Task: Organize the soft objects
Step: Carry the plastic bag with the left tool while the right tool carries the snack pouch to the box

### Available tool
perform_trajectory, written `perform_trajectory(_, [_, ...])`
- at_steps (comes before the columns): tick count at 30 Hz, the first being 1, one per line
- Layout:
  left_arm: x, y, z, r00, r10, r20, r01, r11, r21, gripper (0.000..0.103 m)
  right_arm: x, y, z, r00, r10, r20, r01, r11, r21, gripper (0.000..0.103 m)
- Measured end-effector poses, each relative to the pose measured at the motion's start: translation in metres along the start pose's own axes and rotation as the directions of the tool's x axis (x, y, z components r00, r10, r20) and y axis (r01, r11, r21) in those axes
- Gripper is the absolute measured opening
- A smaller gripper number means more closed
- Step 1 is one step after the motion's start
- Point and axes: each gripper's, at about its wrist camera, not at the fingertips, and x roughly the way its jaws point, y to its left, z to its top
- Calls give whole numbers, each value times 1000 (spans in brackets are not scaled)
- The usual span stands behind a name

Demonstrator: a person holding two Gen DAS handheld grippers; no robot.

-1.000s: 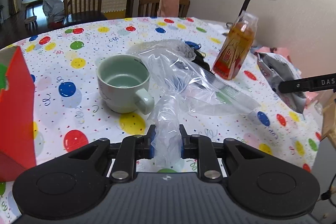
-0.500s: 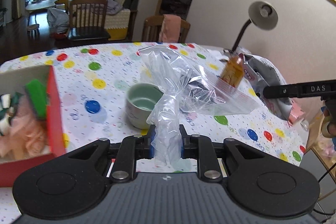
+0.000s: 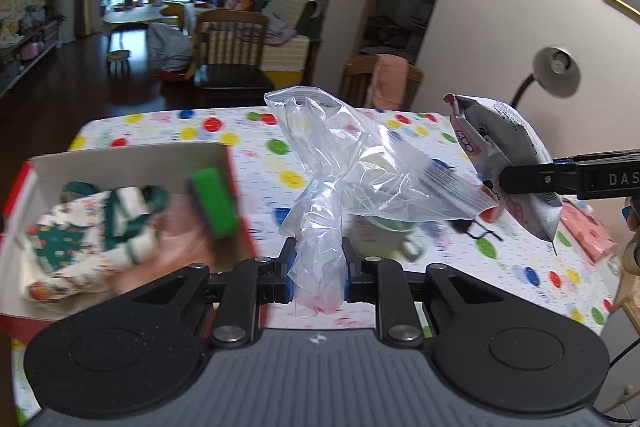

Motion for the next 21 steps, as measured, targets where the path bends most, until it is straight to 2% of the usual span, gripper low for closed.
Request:
perform_trajectory(9, [-26,61,1,995,104,13,-103,993,-52,20,41,74,22,995,92,-33,-95,990,-100,57])
perform_trajectory(21, [-39,133,-8,973,229,-29,-231,965,-127,20,103,145,42,987,130,-90,-143,977,-157,57])
